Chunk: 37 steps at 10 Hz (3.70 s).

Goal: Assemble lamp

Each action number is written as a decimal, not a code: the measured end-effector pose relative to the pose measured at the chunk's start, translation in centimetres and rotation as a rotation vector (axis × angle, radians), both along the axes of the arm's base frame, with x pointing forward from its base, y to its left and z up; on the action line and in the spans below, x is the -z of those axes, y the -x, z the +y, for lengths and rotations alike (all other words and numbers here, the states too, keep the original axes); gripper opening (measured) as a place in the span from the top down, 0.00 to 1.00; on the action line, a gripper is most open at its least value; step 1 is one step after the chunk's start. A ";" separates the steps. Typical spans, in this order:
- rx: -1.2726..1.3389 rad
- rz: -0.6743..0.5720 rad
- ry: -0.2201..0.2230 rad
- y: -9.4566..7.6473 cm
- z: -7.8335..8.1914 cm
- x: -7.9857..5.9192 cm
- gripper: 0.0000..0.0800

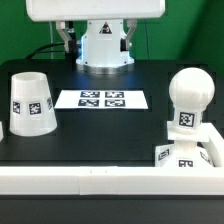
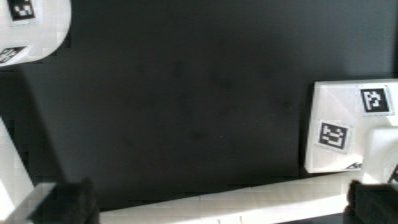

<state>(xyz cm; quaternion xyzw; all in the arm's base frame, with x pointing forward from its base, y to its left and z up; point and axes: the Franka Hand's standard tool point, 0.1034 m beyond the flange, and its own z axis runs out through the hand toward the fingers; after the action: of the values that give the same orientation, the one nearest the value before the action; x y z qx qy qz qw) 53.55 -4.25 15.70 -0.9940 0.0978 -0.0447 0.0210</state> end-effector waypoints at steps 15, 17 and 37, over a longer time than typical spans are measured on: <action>-0.137 0.032 0.050 7.2 -8.0 6.7 0.13; -0.140 0.039 0.054 7.3 -8.0 7.5 0.13; -0.055 -0.026 -0.104 1.6 -0.6 -1.8 0.95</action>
Offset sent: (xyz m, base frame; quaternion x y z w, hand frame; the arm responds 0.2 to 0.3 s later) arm -0.0333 -0.0737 -0.0037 0.0053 -0.0088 -0.0746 0.9972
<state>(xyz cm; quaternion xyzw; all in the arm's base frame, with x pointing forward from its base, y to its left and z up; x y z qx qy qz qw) 51.97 -4.87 17.53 -0.9932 0.0723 -0.0518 0.0752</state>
